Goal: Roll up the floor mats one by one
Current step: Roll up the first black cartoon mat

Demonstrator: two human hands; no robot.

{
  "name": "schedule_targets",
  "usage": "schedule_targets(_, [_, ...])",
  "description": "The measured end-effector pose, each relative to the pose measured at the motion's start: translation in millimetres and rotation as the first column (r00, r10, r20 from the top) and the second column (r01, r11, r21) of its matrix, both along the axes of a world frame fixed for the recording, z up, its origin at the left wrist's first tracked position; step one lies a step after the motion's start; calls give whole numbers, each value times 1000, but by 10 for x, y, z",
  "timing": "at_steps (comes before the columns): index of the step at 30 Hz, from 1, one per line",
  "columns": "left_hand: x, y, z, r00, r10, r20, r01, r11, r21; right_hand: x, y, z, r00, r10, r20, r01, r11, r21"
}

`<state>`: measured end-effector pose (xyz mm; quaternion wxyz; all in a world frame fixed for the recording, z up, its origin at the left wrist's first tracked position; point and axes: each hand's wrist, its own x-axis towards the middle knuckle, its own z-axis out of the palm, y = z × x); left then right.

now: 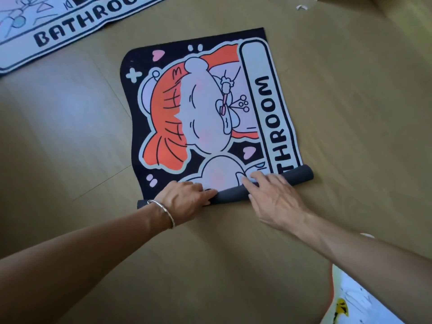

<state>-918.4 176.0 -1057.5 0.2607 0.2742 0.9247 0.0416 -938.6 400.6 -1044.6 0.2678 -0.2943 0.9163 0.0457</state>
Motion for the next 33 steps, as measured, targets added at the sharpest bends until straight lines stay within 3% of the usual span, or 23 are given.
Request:
schedule_targets(3, [30,-6,-76,995,94,-36,-94,996,8,231,-30,-97,999,2,-36,-2,1000,-15])
schedule_targets(9, [261,76,-203,940,198,-277,-184,980,75,138,-141,-292,998,-40,-43,40,999,18])
schedule_targets(14, [610,241,-278,947,216,-237,-218,976,19,11,-207,-364,998,-59,10,58,997,43])
schedule_targets(19, [409,237,-390,934,267,-237,-277,961,-8,-143,-288,-327,999,-38,-12,38,999,7])
schedule_targets(24, [142,171,-409,934,269,-235,-288,956,-49,-60,-276,-287,992,-8,-127,0,998,-68])
schedule_targets(29, [-87,119,-419,923,270,-272,-307,946,-103,-68,-363,-294,997,-28,-77,24,999,-46])
schedule_targets(33, [-126,103,-361,889,283,-360,-322,945,-50,-365,-463,-284,1000,26,-3,-26,1000,-1])
